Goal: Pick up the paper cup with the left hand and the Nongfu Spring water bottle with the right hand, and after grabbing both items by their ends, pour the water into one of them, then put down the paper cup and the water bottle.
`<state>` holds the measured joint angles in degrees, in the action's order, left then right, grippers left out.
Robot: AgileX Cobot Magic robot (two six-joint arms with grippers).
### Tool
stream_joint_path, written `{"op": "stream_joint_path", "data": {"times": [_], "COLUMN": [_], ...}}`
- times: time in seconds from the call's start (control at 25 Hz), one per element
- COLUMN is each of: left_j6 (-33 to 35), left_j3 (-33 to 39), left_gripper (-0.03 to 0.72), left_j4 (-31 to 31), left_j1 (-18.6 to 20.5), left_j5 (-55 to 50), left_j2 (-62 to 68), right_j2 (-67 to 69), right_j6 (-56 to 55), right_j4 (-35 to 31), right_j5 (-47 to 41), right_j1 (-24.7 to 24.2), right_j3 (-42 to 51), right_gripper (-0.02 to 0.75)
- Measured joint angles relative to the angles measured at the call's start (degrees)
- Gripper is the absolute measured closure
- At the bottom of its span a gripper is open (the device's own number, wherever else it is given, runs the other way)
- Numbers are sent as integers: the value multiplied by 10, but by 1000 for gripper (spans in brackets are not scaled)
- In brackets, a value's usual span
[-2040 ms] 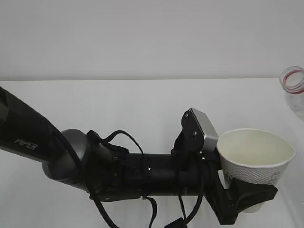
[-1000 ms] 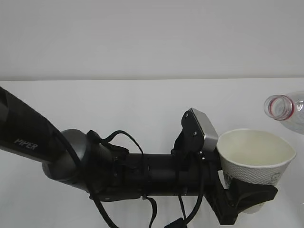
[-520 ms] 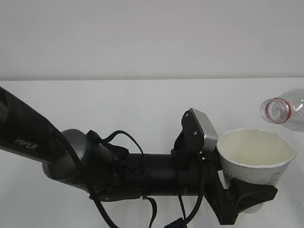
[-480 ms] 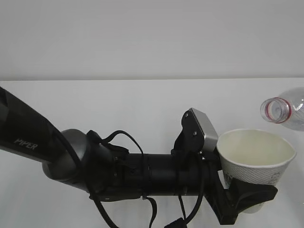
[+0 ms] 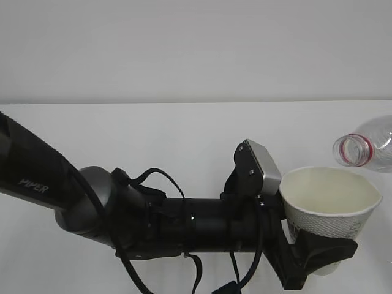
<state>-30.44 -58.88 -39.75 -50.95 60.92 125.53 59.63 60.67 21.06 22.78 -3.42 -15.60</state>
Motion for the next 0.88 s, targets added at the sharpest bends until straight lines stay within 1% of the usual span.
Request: {"op": "stream_joint_path", "data": {"times": [0.16,0.36,0.88], "left_j6": [0,0,0], "left_j3": [0,0,0], "left_gripper": [139,139,139], "left_j4": [0,0,0], "left_j1": [0,0,0], "left_j5": [0,0,0], "left_j2": [0,0,0], "right_j2": [0,0,0], "right_j6": [13,34,72], "right_j4": [-3,-26,-32], "right_j5": [1,4,17], "right_j1": [0,0,0], "right_j3": [0,0,0], "right_gripper": [289,289,289]}}
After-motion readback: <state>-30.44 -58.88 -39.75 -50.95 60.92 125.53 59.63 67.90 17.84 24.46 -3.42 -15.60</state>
